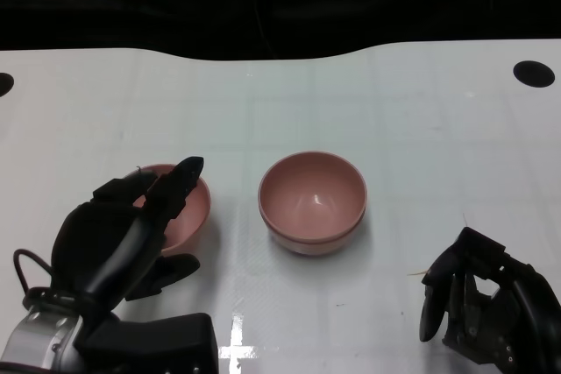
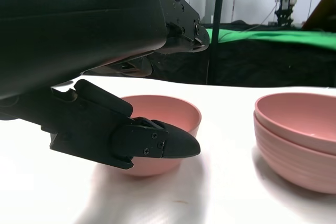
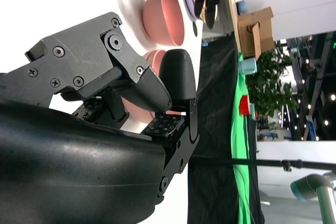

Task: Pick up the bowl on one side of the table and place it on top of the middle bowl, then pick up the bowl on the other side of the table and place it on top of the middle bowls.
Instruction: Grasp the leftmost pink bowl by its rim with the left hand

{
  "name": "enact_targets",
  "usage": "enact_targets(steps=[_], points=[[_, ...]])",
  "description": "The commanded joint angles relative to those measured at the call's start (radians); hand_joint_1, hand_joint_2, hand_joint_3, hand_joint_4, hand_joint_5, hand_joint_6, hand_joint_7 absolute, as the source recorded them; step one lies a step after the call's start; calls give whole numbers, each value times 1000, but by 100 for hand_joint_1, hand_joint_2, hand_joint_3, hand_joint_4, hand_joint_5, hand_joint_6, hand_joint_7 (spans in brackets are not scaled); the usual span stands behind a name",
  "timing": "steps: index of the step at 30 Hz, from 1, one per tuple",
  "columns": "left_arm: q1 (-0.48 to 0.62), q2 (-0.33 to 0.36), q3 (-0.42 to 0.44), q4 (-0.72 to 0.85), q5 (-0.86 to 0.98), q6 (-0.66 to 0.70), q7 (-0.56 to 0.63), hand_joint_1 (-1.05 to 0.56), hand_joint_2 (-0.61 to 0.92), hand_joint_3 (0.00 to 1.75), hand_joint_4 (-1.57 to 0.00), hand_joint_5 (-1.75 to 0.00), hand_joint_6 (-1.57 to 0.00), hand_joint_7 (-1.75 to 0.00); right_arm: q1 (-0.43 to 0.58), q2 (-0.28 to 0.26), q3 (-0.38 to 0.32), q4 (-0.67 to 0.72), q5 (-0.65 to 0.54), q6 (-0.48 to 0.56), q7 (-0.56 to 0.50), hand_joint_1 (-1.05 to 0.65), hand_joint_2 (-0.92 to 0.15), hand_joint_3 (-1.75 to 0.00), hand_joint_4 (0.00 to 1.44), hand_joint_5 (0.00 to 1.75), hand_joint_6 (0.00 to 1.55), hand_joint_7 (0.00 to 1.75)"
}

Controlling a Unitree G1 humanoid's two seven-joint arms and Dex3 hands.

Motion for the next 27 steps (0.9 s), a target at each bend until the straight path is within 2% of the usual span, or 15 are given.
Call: enact_targets(steps=[1,3,8,9,12,22,27], points=[[-38,31,-41,34,19,61,-16,-59,92,25,-41,-8,-21,-3,3,3,-11,-20,-4,6,0,-17,-37,-140,91,171,82,155],[-85,30,-79,70,54,117,-33,-56,92,13,-51,-12,-33,-5,4,5,-12,-28,-7,15,-6,-17,-37,-140,89,171,82,155],[-147,32,-139,133,55,177,-30,-54,92,8,-56,-14,-38,-5,7,10,-14,-33,-14,17,-4,-17,-37,-141,88,172,81,156],[-175,25,-155,168,58,192,-34,-49,92,6,-69,-19,-52,-8,7,11,-14,-31,-15,14,-2,-17,-37,-141,88,172,80,156],[-227,18,-195,248,56,218,-10,-45,92,5,-80,-22,-64,-8,7,13,-16,-31,-16,15,0,-17,-37,-141,87,173,80,156],[-262,30,-246,322,18,230,56,-41,92,4,-90,-27,-73,-7,18,17,-19,-42,-19,24,-3,-16,-37,-141,88,171,81,154],[-269,40,-264,331,7,233,40,-41,92,4,-92,-29,-75,-7,23,19,-19,-51,-18,33,-5,-17,-36,-141,88,171,82,153]])
